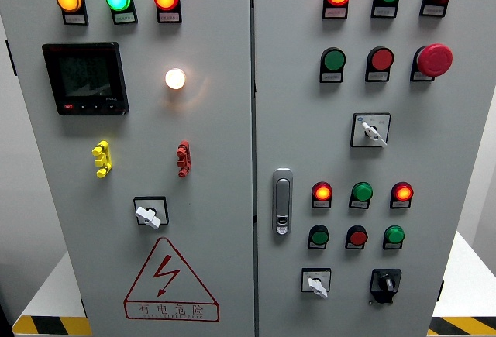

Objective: Trip black knob to open circuit

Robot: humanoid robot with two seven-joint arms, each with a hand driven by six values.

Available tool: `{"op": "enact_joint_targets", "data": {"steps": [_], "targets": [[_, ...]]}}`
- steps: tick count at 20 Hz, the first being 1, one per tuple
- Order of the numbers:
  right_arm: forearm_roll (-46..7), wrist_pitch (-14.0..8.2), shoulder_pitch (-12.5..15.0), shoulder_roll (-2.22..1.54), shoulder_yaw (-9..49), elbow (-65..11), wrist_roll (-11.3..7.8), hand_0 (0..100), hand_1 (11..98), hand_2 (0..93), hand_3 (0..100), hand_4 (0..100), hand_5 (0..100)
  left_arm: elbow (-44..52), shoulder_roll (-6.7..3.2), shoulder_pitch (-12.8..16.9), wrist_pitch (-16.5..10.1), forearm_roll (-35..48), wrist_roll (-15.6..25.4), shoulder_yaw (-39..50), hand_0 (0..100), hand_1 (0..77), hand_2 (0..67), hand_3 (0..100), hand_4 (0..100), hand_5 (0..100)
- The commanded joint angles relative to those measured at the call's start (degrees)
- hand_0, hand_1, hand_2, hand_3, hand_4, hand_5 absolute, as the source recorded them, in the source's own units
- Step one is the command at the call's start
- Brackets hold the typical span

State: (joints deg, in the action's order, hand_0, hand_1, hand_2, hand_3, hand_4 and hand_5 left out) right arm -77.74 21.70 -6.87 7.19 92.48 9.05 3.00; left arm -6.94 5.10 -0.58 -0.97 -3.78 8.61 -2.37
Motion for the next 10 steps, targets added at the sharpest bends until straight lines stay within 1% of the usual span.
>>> {"op": "enact_joint_targets", "data": {"steps": [1,2,3,5,6,7,8,9,10], "targets": [[-12.0,2.4,-1.9,0.02,11.8,1.1,-0.28,76,33.8,1.2,14,4,10,0.0,-0.01,0.1,0.0,0.0,0.0,0.0,0,3.0,13.0,21,7,1],[-15.5,2.4,-2.8,0.02,15.4,1.8,-0.36,76,33.8,1.2,13,3,9,0.0,-0.01,0.0,0.0,0.0,0.0,0.0,0,3.0,13.0,21,7,1],[-19.6,2.6,-3.4,0.02,18.0,2.2,-1.15,76,33.7,1.1,13,3,9,0.0,0.08,0.1,0.0,0.0,0.0,0.0,0,3.0,13.0,21,7,1],[-24.7,2.8,-4.1,0.02,20.3,2.2,-3.26,76,33.6,1.0,13,3,10,0.0,-0.01,0.0,0.0,0.0,0.0,0.0,0,3.0,13.0,21,7,1],[-25.7,3.0,-4.5,0.11,20.4,1.9,-4.31,77,33.4,0.9,13,3,10,0.0,-0.01,0.0,0.0,0.0,0.0,0.0,0,3.0,13.0,21,7,1],[-26.3,3.0,-4.6,0.11,20.9,1.3,-6.67,77,33.3,0.9,13,3,10,0.0,-0.01,0.0,0.0,0.0,0.0,0.0,0,3.0,13.0,21,7,1],[-26.7,2.7,-4.9,0.11,20.9,0.2,-8.43,77,33.4,0.8,13,3,10,0.0,-0.01,0.0,0.0,0.0,0.0,0.0,0,3.0,13.0,21,7,1],[-26.8,2.6,-4.9,0.19,20.6,-2.2,-9.50,77,33.4,0.8,14,4,10,0.0,-0.01,0.1,0.0,0.0,0.0,0.0,0,3.0,13.0,21,7,1],[-26.8,2.6,-4.7,0.28,20.4,-4.8,-9.77,77,33.6,0.8,15,4,11,0.0,-0.01,0.1,0.0,0.0,0.0,0.0,0,3.0,13.0,21,7,1]]}}
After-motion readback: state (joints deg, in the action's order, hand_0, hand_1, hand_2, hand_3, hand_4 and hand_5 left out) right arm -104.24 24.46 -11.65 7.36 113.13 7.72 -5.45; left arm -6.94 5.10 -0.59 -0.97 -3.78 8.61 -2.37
